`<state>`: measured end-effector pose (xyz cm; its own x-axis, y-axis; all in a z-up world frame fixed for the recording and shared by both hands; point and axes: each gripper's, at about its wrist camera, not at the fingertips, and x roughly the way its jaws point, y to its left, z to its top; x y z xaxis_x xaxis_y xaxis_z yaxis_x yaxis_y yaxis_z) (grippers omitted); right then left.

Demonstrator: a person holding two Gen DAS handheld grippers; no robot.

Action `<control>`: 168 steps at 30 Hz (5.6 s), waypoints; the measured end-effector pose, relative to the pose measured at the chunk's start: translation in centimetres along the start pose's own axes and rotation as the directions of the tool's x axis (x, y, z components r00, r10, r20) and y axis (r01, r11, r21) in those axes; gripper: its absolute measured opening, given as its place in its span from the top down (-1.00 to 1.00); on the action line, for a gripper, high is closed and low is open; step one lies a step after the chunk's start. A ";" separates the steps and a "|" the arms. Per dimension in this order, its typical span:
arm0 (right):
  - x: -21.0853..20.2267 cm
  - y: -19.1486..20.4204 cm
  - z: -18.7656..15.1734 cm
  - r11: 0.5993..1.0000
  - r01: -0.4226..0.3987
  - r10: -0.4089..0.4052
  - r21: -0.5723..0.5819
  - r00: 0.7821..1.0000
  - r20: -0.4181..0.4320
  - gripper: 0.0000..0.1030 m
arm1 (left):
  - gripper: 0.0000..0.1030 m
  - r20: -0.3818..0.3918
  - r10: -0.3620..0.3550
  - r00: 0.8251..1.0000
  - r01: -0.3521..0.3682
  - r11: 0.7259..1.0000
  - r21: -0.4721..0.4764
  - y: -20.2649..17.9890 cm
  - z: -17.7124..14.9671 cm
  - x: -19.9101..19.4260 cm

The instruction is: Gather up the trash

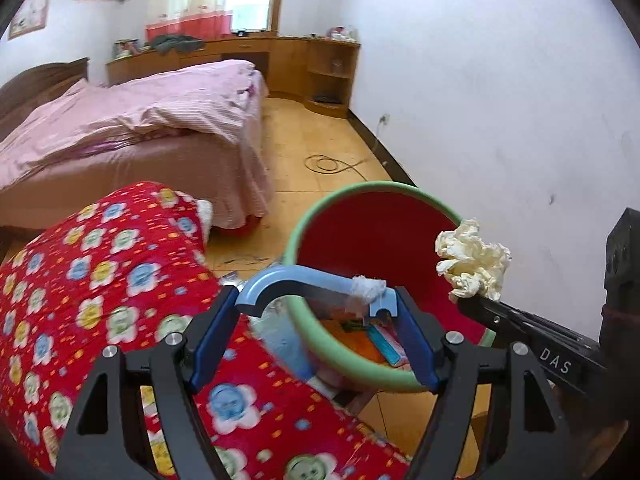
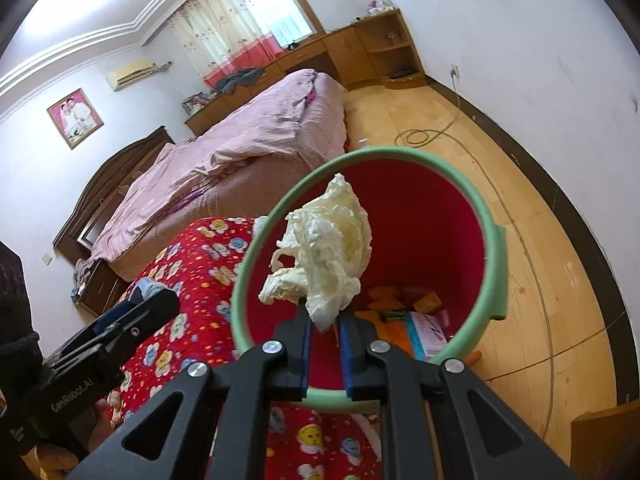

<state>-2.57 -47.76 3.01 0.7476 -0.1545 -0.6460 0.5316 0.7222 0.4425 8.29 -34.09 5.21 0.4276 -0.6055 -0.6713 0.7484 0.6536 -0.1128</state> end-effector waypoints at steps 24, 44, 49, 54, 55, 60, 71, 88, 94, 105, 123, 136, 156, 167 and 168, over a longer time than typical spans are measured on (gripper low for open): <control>-0.6 -3.1 0.2 1.000 0.003 -0.003 0.008 1.000 0.008 0.07 | -0.64 -0.066 -0.058 0.996 0.055 0.997 -0.047 -0.7 -0.4 2.7; -4.3 4.8 -3.4 0.989 -0.068 0.071 -0.130 0.997 0.012 -0.49 | -0.64 -0.064 0.161 0.985 -0.170 0.966 -0.193 5.8 -4.9 -7.5; -5.3 7.4 -4.7 0.979 -0.093 0.097 -0.180 0.995 0.014 -0.51 | -0.64 -0.049 0.221 0.974 -0.226 0.948 -0.226 7.8 -6.5 -10.2; -6.0 9.9 -6.4 0.968 -0.113 0.121 -0.226 0.993 0.020 -0.59 | -0.64 -0.029 0.291 0.956 -0.288 0.920 -0.267 10.4 -7.5 -12.7; -6.2 10.3 -6.7 0.965 -0.118 0.126 -0.233 0.992 0.019 -0.59 | -0.64 -0.025 0.303 0.953 -0.298 0.914 -0.274 10.8 -7.6 -13.0; -6.7 12.2 -8.4 0.954 -0.122 0.135 -0.273 0.991 0.026 -0.60 | -0.64 -0.019 0.369 0.929 -0.356 0.879 -0.317 12.5 -9.0 -14.9; -6.2 14.4 -11.6 0.934 -0.130 0.142 -0.333 0.990 0.012 -0.60 | -0.64 0.004 0.518 0.855 -0.484 0.803 -0.348 13.8 -12.5 -17.5; -6.0 16.2 -13.6 0.914 -0.142 0.149 -0.380 0.989 -0.011 -0.60 | -0.64 -0.007 0.541 0.841 -0.500 0.773 -0.391 15.0 -14.2 -18.0; -6.0 16.2 -13.6 0.914 -0.141 0.148 -0.380 0.989 -0.012 -0.60 | -0.64 -0.009 0.540 0.841 -0.499 0.771 -0.396 15.1 -14.2 -18.0; -6.0 16.3 -13.7 0.914 -0.142 0.149 -0.380 0.989 -0.013 -0.60 | -0.64 -0.006 0.546 0.838 -0.503 0.768 -0.397 15.2 -14.2 -18.1; -6.0 16.3 -13.7 0.915 -0.143 0.148 -0.378 0.989 -0.015 -0.60 | -0.64 -0.008 0.547 0.837 -0.505 0.766 -0.398 15.2 -14.2 -18.3; -6.0 16.3 -13.7 0.914 -0.143 0.149 -0.380 0.989 -0.015 -0.60 | -0.64 -0.007 0.549 0.836 -0.505 0.764 -0.402 15.3 -14.3 -18.4; -6.1 16.5 -13.8 0.914 -0.143 0.150 -0.380 0.989 -0.012 -0.60 | -0.64 0.001 0.559 0.829 -0.511 0.758 -0.404 15.5 -14.5 -19.0; -6.2 17.0 -14.1 0.911 -0.144 0.153 -0.386 0.988 -0.008 -0.60 | -0.64 0.019 0.576 0.817 -0.519 0.751 -0.408 15.2 -14.5 -19.6; -6.2 17.0 -14.1 0.911 -0.144 0.153 -0.386 0.988 -0.008 -0.60 | -0.64 0.019 0.575 0.818 -0.519 0.751 -0.407 15.2 -14.5 -19.6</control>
<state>-3.76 -25.05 5.74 0.8168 -0.0368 -0.5758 0.2232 0.9404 0.2566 3.95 -5.68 6.04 0.7897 -0.1277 -0.6000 0.1340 0.9904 -0.0344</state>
